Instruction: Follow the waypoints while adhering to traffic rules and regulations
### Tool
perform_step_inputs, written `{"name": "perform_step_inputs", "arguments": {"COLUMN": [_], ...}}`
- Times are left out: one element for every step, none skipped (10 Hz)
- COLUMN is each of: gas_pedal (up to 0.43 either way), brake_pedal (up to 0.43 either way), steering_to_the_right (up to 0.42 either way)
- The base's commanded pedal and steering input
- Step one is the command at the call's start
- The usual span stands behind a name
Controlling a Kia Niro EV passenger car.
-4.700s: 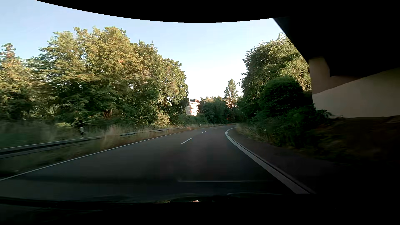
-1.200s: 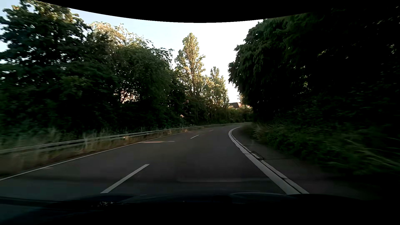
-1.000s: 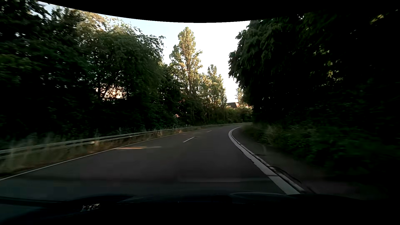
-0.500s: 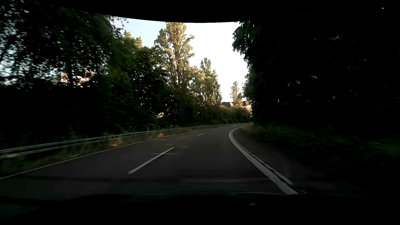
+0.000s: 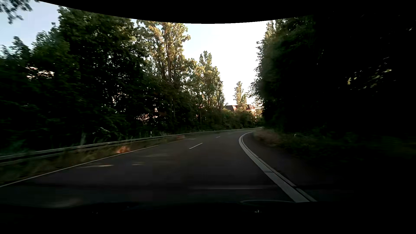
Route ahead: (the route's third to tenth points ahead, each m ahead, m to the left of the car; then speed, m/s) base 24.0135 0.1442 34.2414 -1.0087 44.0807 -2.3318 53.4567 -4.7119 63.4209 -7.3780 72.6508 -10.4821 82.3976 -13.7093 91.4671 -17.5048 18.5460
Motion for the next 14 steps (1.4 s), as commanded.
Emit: {"name": "perform_step_inputs", "arguments": {"gas_pedal": [0.157, 0.157, 0.169, 0.169, 0.177, 0.177, 0.189, 0.189, 0.189, 0.189, 0.189, 0.197, 0.197, 0.197], "brake_pedal": [0.000, 0.000, 0.000, 0.000, 0.000, 0.000, 0.000, 0.000, 0.000, 0.000, 0.000, 0.000, 0.000, 0.000], "steering_to_the_right": [0.024, 0.025, 0.025, 0.025, 0.025, 0.025, 0.025, 0.025, 0.025, 0.026, 0.026, 0.026, 0.026, 0.026]}}
